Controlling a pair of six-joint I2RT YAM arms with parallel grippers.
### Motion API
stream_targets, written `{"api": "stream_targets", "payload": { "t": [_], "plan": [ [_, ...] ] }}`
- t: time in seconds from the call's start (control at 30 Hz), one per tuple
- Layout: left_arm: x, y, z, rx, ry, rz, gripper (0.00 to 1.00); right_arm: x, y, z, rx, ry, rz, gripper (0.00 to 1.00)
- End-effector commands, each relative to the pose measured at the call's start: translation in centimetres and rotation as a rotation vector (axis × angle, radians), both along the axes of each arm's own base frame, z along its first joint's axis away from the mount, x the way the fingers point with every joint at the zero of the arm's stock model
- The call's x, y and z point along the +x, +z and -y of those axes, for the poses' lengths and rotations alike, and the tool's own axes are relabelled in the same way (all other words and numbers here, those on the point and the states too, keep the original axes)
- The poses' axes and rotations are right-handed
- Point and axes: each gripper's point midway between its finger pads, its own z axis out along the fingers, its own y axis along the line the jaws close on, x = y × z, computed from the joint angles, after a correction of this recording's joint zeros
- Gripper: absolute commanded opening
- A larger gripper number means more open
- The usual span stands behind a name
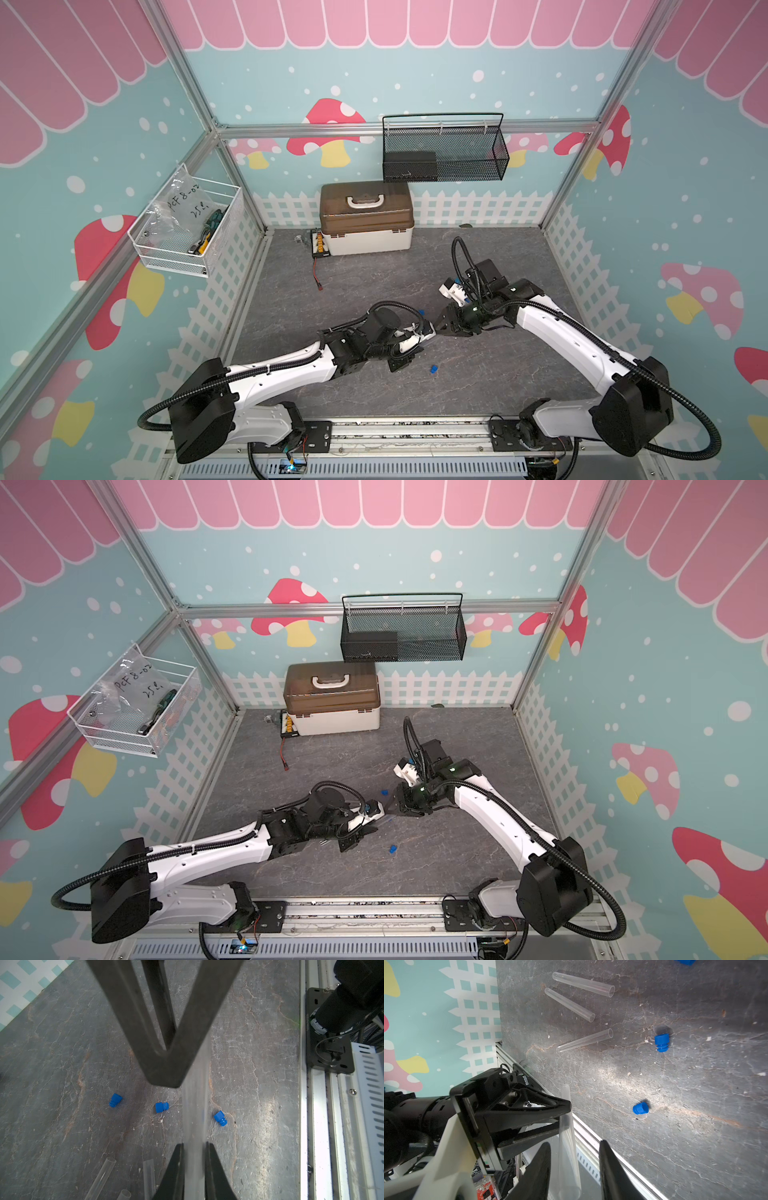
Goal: Insert stoppers into test tubes
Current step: Pick up the test tube at the center of the board.
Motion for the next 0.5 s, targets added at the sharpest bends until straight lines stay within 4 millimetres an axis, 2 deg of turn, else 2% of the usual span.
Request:
{"api": "stream_targets", "payload": {
  "t": [0.0,0.2,0.47],
  "plan": [
    [0.4,1.6,1.0,-0.04,-0.014,0.029,0.16,-0.4,-0.2,-0.4,0.006,0.017,-0.017,0.35],
    [0.5,1.6,1.0,-0.04,-0.013,0.03,0.16,-1.0,-0.5,-0.7,0.009,0.037,-0.035,0.3],
    [0.7,1.4,1.0,-0.033,-0.004,0.026,0.16,-1.4,-0.9,-0.6,-0.003,0.054,-0.048,0.3]
  ]
}}
